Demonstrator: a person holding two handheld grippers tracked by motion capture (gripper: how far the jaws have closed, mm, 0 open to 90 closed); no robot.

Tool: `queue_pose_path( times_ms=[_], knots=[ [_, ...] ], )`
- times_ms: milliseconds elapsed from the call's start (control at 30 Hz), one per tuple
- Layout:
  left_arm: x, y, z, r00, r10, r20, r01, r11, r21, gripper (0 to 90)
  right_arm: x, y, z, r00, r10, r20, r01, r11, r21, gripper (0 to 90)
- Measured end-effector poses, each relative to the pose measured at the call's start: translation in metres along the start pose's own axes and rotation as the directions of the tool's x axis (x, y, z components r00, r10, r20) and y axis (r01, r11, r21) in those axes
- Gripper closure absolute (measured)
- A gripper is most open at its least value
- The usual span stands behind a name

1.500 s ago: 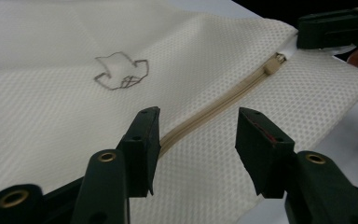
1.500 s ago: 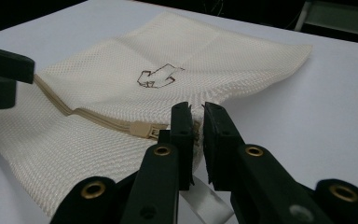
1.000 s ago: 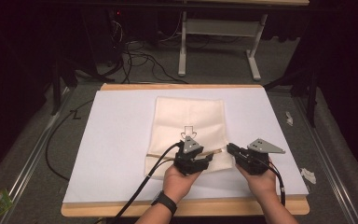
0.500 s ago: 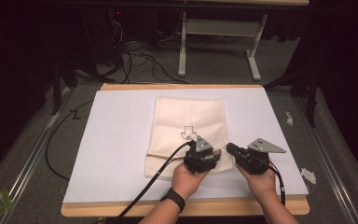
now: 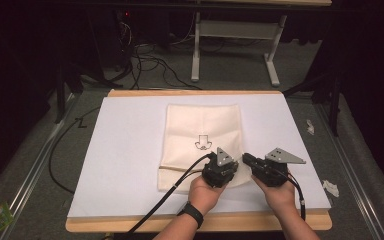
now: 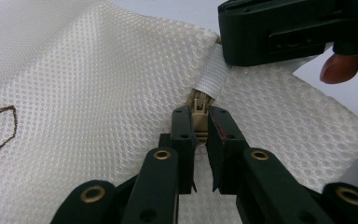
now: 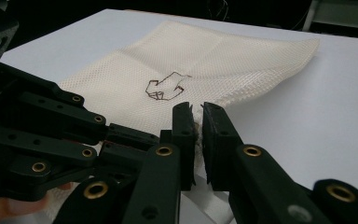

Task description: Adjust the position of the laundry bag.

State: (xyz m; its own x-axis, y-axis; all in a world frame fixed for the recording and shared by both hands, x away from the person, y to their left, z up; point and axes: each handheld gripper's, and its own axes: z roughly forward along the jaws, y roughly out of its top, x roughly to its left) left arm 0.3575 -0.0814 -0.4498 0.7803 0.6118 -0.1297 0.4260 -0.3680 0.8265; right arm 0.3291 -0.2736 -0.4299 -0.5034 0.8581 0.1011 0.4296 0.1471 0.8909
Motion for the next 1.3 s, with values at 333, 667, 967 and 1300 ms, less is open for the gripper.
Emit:
queue_pose_path(
  times_ms=[333,667,967,1300],
  knots=[
    [0.004,-0.001,-0.008,0.9997,0.021,-0.012,-0.021,0.9998,-0.006,82.0,-0.003,0.001,-0.002,0.9992,0.038,0.009,-0.038,0.999,-0.014,86.9],
    [0.021,-0.016,-0.022,0.9990,-0.005,-0.045,0.005,1.0000,0.007,82.0,-0.010,0.000,-0.004,0.9981,0.050,0.036,-0.049,0.999,-0.020,86.8],
    [0.026,-0.022,-0.029,0.9986,-0.005,-0.053,0.005,1.0000,0.003,82.0,-0.009,-0.001,-0.003,0.9986,0.040,0.035,-0.039,0.999,-0.015,86.6],
    [0.030,-0.025,-0.033,0.9982,-0.015,-0.059,0.015,0.9999,-0.002,82.0,-0.010,-0.001,-0.003,0.9986,0.036,0.038,-0.036,0.999,-0.011,86.5]
  ],
)
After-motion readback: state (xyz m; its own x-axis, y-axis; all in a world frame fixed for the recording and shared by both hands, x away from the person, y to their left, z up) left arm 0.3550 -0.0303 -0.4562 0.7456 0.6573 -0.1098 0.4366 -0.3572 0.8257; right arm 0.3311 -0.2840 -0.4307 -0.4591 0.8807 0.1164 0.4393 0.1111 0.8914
